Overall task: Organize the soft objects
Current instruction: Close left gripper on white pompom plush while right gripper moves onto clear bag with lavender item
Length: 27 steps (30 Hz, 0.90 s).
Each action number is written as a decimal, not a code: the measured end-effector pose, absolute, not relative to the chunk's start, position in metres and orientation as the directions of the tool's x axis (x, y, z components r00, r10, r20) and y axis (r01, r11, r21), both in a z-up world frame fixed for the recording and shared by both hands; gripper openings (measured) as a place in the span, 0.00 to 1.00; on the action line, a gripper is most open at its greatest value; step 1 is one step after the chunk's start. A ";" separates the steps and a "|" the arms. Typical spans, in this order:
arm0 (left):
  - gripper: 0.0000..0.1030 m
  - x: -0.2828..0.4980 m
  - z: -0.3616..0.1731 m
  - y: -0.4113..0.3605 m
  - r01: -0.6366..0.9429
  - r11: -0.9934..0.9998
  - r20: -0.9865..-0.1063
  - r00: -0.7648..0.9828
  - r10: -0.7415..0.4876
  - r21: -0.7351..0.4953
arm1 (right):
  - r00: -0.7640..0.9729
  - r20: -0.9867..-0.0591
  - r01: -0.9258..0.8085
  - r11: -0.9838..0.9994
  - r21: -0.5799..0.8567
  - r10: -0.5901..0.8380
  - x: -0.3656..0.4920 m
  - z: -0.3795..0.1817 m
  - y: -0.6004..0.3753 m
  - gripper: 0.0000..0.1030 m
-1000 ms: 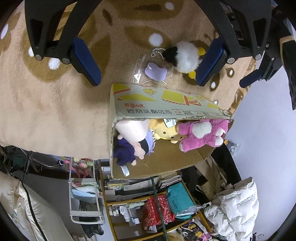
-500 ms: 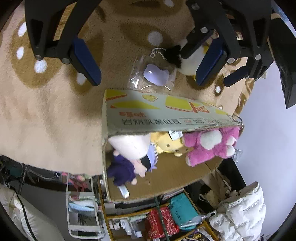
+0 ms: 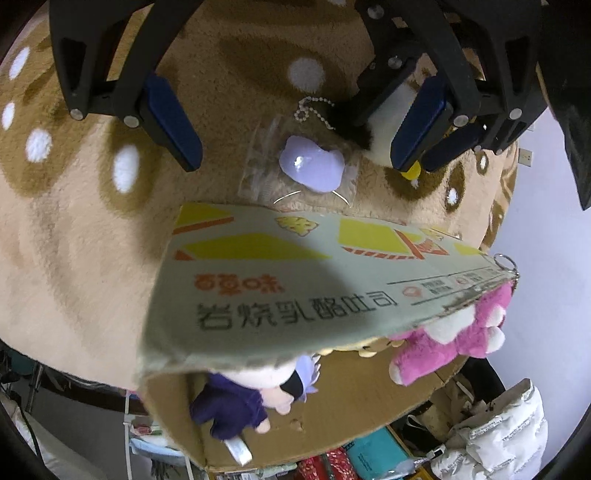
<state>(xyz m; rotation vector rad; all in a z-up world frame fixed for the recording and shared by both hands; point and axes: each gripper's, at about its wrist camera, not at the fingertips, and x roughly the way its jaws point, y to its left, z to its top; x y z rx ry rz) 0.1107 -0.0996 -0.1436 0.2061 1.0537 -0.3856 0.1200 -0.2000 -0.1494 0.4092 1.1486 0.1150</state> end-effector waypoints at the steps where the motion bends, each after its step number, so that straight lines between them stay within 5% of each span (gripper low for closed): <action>1: 0.55 0.111 -0.145 -0.098 0.412 0.910 -0.878 0.417 -0.233 -0.046 | 0.412 -0.862 0.121 0.920 0.373 0.295 0.121 -0.151 -0.200 1.00; 5: 0.36 0.110 -0.145 -0.092 0.419 0.897 -0.881 0.360 -0.308 -0.143 | 0.413 -0.864 0.130 0.920 0.369 0.288 0.126 -0.154 -0.199 1.00; 8: 0.32 0.106 -0.141 -0.089 0.426 0.895 -0.880 0.363 -0.306 -0.135 | 0.416 -0.864 0.134 0.921 0.366 0.283 0.126 -0.155 -0.198 1.00; 27: 0.31 0.105 -0.135 -0.055 0.322 0.945 -0.908 0.377 -0.183 -0.057 | 0.369 -0.920 0.161 0.966 0.200 0.129 0.137 -0.167 -0.171 1.00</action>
